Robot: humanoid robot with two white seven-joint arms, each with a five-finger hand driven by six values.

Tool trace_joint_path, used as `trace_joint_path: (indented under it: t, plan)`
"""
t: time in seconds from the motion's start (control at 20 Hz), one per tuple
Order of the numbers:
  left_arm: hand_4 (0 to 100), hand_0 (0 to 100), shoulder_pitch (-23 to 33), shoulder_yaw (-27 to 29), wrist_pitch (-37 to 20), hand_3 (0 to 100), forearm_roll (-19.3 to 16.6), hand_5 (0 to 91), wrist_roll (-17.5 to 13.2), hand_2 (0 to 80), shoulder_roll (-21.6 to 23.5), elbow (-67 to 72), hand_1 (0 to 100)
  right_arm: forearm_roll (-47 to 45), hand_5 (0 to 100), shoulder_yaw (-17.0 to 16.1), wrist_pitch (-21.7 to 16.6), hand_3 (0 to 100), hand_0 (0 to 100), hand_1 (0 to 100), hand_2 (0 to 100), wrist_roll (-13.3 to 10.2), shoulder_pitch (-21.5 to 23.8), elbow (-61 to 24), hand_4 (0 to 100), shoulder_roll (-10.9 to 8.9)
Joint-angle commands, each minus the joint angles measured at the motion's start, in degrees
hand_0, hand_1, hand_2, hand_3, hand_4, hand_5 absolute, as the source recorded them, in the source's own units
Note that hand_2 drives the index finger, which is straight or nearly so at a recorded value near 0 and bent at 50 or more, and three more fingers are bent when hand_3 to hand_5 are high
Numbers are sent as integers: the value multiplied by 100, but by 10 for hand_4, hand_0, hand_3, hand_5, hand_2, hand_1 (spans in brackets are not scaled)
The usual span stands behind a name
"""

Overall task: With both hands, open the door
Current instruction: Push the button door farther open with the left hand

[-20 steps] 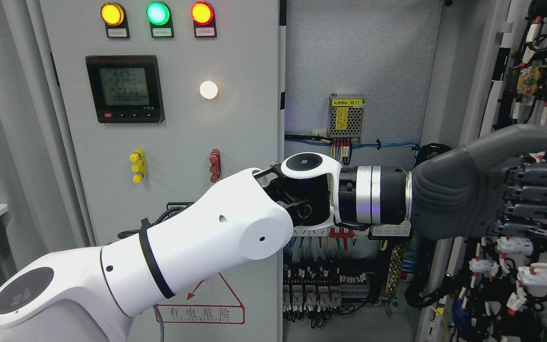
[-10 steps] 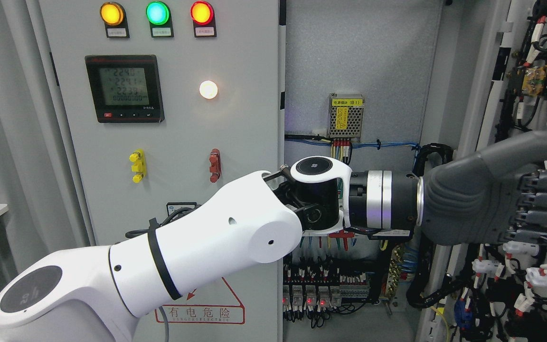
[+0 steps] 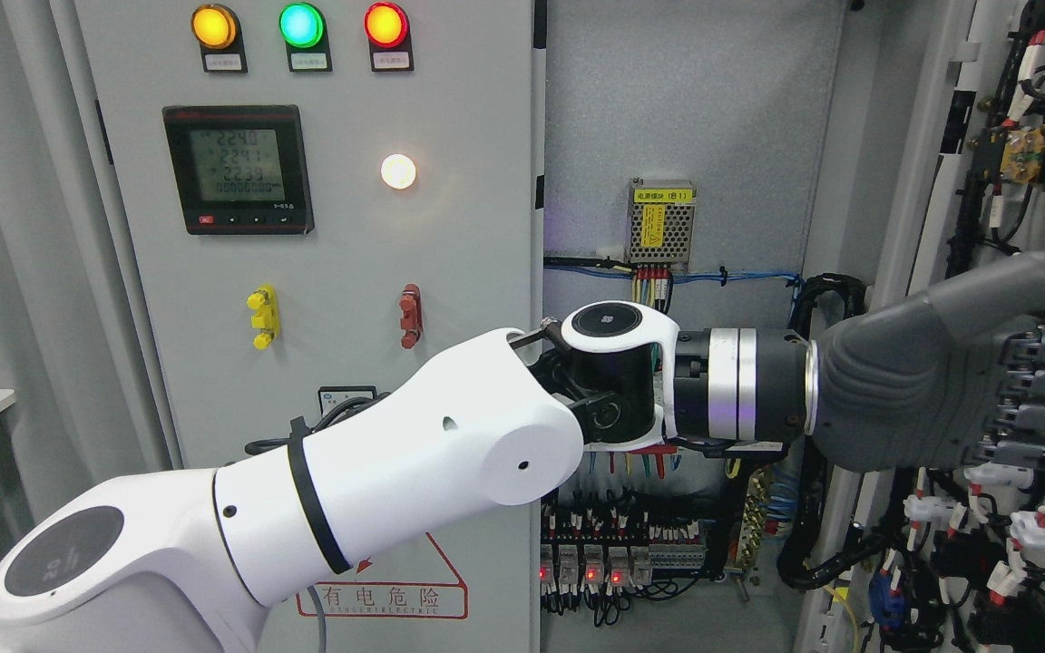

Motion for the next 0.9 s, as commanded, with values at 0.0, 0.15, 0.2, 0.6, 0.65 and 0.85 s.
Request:
trace_joint_path:
  t: [0.0,0.15,0.2,0.6,0.65,0.85]
  plan:
    - [34,289,11,12,7,28,6,0,87,28,-22,-41,0,-123,0,0,-10,0,219,0,0,1,53,0,0,-9]
    - [34,289,46,169,25,28,-38,0,78,28,-22,-268,0,-123,0,0,-2,0,219,0,0,1,53,0,0,-9]
    - [34,289,47,292,33,29,-47,0,78,28,-22,-461,0,-123,0,-8,-1,0,219,0,0,1,53,0,0,-9]
    - [33,289,485,680,-2,28,-537,0,87,28,1489,-1657,0,-123,0,9,-10,0,219,0,0,1,53,-114,0,-9]
    - [33,289,617,680,-19,29,-774,0,87,28,1629,-1771,0,-132,0,0,-10,0,219,0,0,1,53,-114,0,-9]
    - [34,289,1117,724,-344,28,-1469,0,96,28,2323,-2325,0,-123,0,-9,-10,0,219,0,0,1,53,-105,0,-9]
